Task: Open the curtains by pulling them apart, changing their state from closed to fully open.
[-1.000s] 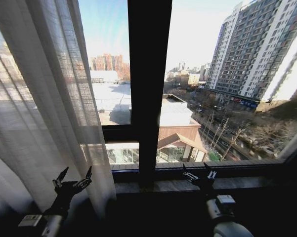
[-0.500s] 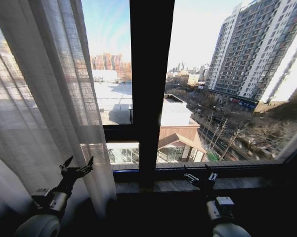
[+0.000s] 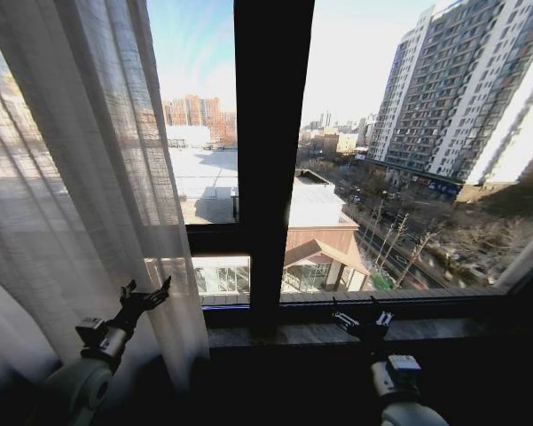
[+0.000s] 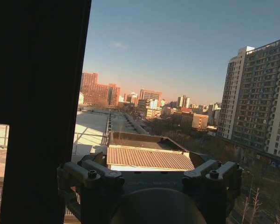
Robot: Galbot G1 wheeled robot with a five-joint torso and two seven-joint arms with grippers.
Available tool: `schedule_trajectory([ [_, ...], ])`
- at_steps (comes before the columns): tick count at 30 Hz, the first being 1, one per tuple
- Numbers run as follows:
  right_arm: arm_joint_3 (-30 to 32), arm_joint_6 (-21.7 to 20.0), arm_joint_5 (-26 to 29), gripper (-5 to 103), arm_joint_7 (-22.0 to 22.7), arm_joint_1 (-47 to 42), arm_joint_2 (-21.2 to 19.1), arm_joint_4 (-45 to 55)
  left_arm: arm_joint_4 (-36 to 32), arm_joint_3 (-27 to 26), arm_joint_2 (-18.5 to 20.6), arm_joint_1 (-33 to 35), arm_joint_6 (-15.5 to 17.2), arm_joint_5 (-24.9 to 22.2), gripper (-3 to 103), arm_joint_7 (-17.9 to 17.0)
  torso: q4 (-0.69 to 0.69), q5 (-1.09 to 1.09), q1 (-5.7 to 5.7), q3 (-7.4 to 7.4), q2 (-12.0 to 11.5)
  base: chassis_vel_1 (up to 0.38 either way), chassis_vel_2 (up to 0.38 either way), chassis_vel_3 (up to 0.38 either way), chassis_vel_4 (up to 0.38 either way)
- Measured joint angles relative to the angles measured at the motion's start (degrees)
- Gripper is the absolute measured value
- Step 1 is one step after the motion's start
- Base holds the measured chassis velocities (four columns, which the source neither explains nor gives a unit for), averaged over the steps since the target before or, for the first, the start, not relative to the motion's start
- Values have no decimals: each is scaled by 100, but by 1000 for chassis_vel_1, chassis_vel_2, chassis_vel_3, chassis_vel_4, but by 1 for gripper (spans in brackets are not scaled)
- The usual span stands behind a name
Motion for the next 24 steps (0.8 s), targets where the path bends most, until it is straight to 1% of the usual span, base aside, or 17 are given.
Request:
schedule_trajectory([
  [1, -8, 2, -18, 100, 0, -7, 12, 0, -13, -8, 0, 13, 0, -3, 70, 12, 0, 0, 0, 0, 0, 0, 0, 0, 0],
  [3, -13, 6, -34, 100, 0, -15, 23, 1, -25, -16, 3, 23, 0, -5, 70, 24, 0, 0, 0, 0, 0, 0, 0, 0, 0],
  [4, -15, 13, -51, 100, 0, -30, 33, 9, -43, -28, 14, 33, 0, -10, 59, 36, -1, 0, 0, 0, 0, 0, 0, 0, 0],
  [5, -15, 17, -56, 100, 0, -36, 35, 15, -57, -30, 20, 36, 0, -15, 59, 39, -1, 0, 0, 0, 0, 0, 0, 0, 0],
  [8, -7, 24, -59, 100, 0, -40, 25, 34, -96, -33, 37, 39, 4, -24, 42, 43, -1, 0, 0, 0, 0, 0, 0, 0, 0],
  [9, -7, 24, -59, 100, 0, -40, 25, 34, -96, -33, 37, 39, 4, -24, 42, 43, -1, 0, 0, 0, 0, 0, 0, 0, 0],
  [10, -2, 26, -59, 100, 0, -38, 20, 39, -116, -34, 42, 42, 7, -28, 38, 44, -1, 0, 0, 0, 0, 0, 0, 0, 0],
  [11, 3, 26, -59, 100, 1, -37, 18, 41, -125, -34, 45, 44, 9, -30, 38, 44, -1, 0, 0, 0, 0, 0, 0, 0, 0],
  [13, 11, 27, -58, 100, 4, -37, 18, 46, -141, -41, 48, 50, 12, -31, 26, 44, -1, 0, 0, 0, 0, 0, 0, 0, 0],
  [14, 11, 27, -58, 100, 4, -37, 18, 46, -141, -41, 48, 50, 12, -31, 26, 44, -1, 0, 0, 0, 0, 0, 0, 0, 0],
  [17, 11, 30, -46, 100, 18, -36, 24, 49, -171, -72, 56, 75, 14, -40, 11, 44, -1, 0, 0, 0, 0, 0, 0, 0, 0],
  [18, 11, 30, -46, 100, 18, -36, 24, 49, -171, -72, 56, 75, 14, -40, 11, 44, -1, 0, 0, 0, 0, 0, 0, 0, 0],
  [19, 11, 33, -40, 100, 33, -30, 24, 49, -184, -85, 60, 86, 16, -51, 5, 44, -1, 0, 0, 0, 0, 0, 0, 0, 0],
  [20, 9, 34, -34, 100, 62, -23, 24, 49, -194, -97, 62, 93, 17, -57, 5, 45, -1, 0, 0, 0, 0, 0, 0, 0, 0],
  [21, 7, 35, -27, 100, 90, -15, 23, 49, -203, -108, 66, 100, 18, -60, 2, 44, -1, 0, 0, 0, 0, 0, 0, 0, 0],
  [24, 3, 36, -20, 100, 118, 0, 13, 49, -221, -129, 70, 110, 20, -65, 0, 44, -1, 0, 0, 0, 0, 0, 0, 0, 0],
])
